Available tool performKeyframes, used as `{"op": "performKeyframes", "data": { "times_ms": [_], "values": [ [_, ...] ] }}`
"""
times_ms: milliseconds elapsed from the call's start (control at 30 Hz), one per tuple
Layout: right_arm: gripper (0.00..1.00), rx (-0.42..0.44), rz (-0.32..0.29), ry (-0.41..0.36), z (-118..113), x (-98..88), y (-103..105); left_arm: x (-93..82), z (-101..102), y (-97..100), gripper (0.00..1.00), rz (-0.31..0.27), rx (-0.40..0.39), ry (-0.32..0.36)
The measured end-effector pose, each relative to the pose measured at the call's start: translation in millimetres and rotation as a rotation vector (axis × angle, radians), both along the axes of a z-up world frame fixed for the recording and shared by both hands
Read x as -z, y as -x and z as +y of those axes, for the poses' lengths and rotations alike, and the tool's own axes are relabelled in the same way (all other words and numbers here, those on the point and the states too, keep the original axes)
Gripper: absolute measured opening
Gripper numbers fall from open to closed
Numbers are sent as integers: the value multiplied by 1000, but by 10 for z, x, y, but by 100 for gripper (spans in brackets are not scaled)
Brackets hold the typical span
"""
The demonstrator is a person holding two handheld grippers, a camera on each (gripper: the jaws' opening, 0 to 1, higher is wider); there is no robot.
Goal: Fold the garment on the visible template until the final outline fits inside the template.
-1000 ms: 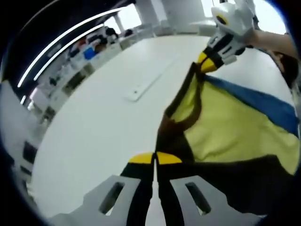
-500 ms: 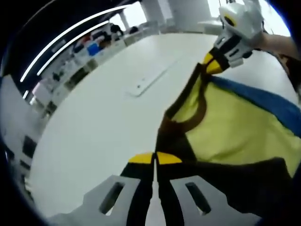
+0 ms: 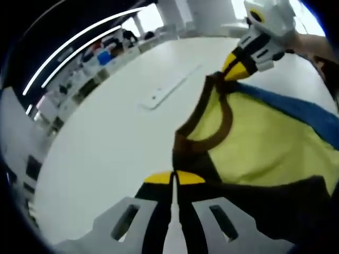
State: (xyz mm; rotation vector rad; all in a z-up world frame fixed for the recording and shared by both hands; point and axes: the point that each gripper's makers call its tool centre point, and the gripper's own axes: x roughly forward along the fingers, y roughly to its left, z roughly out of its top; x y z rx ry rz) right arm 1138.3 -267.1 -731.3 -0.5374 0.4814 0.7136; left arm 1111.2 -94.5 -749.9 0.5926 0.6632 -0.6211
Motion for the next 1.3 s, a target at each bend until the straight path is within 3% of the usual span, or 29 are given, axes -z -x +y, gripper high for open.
{"op": "performKeyframes", "data": {
  "times_ms": [167,333,433,533,633,700,833,967,1133,1300],
  "values": [
    [16,4,-7,-3,-6,-44,-11,-74,-8,-29,1,-11,0,8],
    [23,4,-7,-4,-9,-104,43,-187,1,-36,7,-23,-20,31],
    [27,-6,-4,-16,8,-171,97,-283,-35,48,9,-29,-13,45],
    [31,-13,1,-27,25,-236,134,-378,-71,162,11,-54,-9,53],
    [35,-16,8,-43,85,-276,317,-426,-130,304,19,-44,-11,80],
    [38,-15,16,-57,79,-269,299,-444,-159,382,19,-49,-7,83],
    [43,-25,37,-73,118,-297,392,-458,-216,552,25,-9,-2,126],
    [45,-33,27,-90,104,-424,546,-571,-248,777,29,-20,10,150],
    [54,-53,58,-98,110,-475,804,-709,-309,986,35,-19,18,186],
    [53,-63,29,-114,106,-621,1055,-781,-326,1153,39,-9,31,200]
  ]
}}
